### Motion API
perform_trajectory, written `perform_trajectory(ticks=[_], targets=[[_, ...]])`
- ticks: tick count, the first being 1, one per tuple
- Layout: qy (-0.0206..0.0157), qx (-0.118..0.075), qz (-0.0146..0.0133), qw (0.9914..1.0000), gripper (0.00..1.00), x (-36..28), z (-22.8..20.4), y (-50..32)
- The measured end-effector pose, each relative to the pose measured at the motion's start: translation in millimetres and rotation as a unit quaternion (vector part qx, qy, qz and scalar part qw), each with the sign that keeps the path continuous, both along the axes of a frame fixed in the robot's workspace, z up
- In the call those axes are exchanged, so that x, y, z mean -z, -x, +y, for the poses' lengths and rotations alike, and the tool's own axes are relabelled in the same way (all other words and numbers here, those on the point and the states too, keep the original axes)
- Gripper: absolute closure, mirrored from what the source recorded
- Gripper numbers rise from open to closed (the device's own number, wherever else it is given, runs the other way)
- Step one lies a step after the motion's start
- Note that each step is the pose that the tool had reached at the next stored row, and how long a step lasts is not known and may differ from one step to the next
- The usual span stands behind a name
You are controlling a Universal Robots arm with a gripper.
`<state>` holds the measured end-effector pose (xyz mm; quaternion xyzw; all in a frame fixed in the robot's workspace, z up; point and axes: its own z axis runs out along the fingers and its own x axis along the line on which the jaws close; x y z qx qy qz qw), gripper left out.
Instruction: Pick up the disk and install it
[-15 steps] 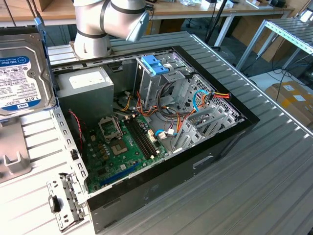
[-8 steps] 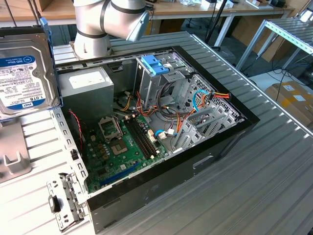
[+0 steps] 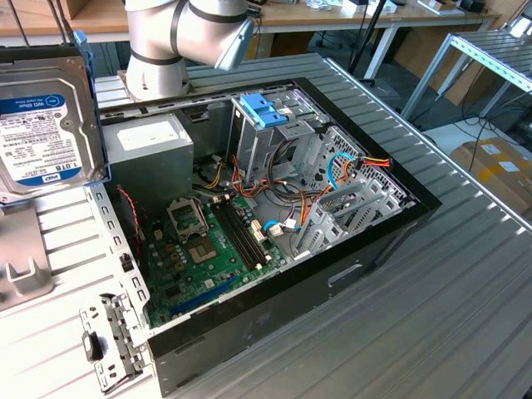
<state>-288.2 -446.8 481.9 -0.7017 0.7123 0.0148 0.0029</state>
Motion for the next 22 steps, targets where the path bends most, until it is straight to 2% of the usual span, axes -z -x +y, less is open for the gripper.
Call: perform_trajectory(ticks=[10,22], targets=[[0.0000,0.000,0.0001,1.00000,0.63,0.0,-1.3,-4.5],[0.0000,0.000,0.0004,1.00000,0.63,0.0,-1.3,-14.1]])
